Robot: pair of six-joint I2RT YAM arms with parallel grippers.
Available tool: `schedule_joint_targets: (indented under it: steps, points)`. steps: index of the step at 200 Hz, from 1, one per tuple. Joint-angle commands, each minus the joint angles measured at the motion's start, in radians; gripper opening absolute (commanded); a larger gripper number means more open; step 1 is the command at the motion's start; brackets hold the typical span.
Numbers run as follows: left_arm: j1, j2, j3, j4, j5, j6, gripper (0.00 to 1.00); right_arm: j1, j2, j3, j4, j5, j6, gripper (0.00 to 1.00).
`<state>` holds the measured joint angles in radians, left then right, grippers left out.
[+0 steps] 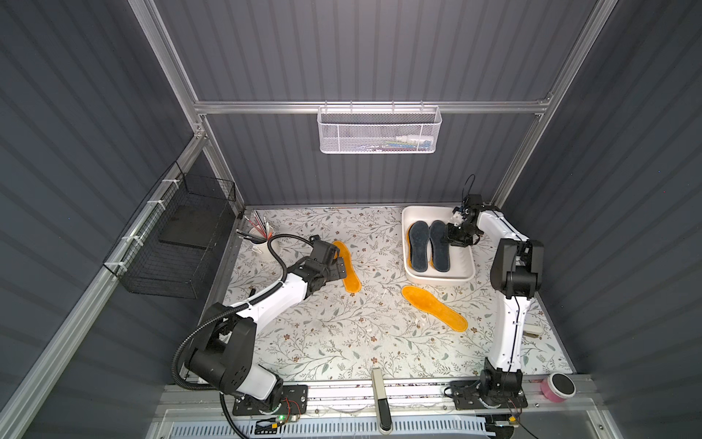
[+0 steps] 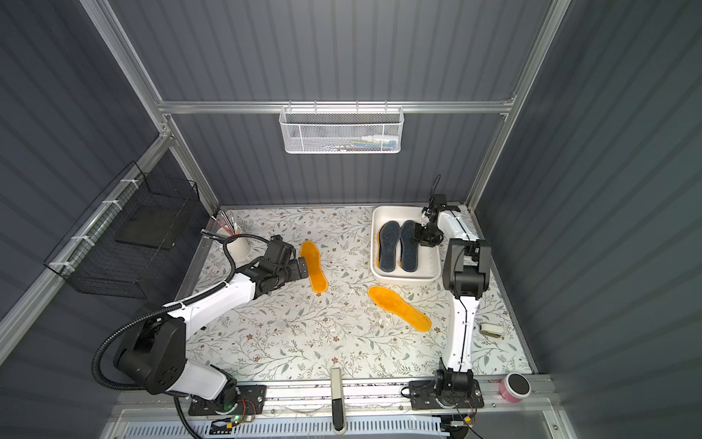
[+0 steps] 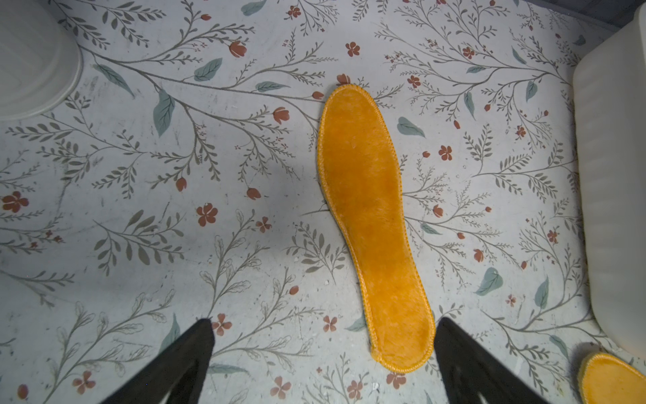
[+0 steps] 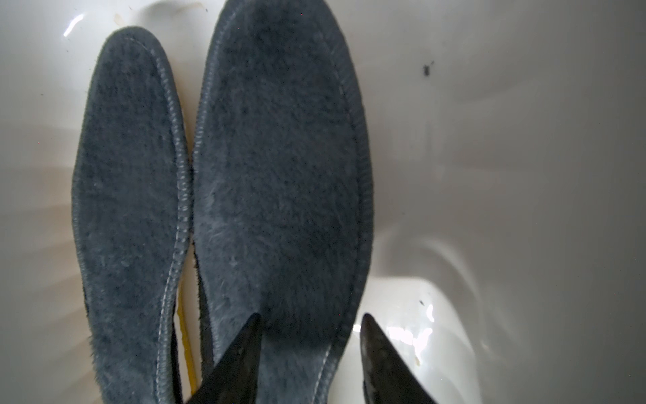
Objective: Put the insoles into the storage box
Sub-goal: Place the insole in the storage box.
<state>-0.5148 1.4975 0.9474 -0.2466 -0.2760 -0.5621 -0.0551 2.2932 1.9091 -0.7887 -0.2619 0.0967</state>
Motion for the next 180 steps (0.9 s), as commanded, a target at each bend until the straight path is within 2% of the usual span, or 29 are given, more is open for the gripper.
schedule_joint_targets:
  steps: [1, 54, 111, 126, 155, 180]
  points:
    - [0.010, 0.002, 0.016, -0.002, 0.010, -0.012, 1.00, 0.006, -0.038, -0.010, -0.009, -0.010, 0.008, 0.48]
    - [0.010, 0.001, 0.013, -0.003, 0.011, -0.012, 1.00, 0.006, -0.088, -0.021, -0.008, -0.023, 0.026, 0.51]
    - [0.013, 0.035, 0.029, -0.024, 0.012, -0.022, 1.00, 0.006, -0.226, -0.072, -0.018, -0.032, 0.032, 0.54]
    - [0.016, 0.068, 0.050, -0.050, 0.018, -0.030, 1.00, 0.006, -0.286, -0.108, -0.005, -0.064, 0.034, 0.54]
    - [0.022, 0.141, 0.100, -0.102, 0.032, -0.045, 1.00, 0.019, -0.434, -0.238, 0.077, -0.219, 0.035, 0.54]
    - [0.026, 0.208, 0.154, -0.152, 0.033, -0.053, 1.00, 0.045, -0.545, -0.351, 0.140, -0.299, 0.043, 0.54]
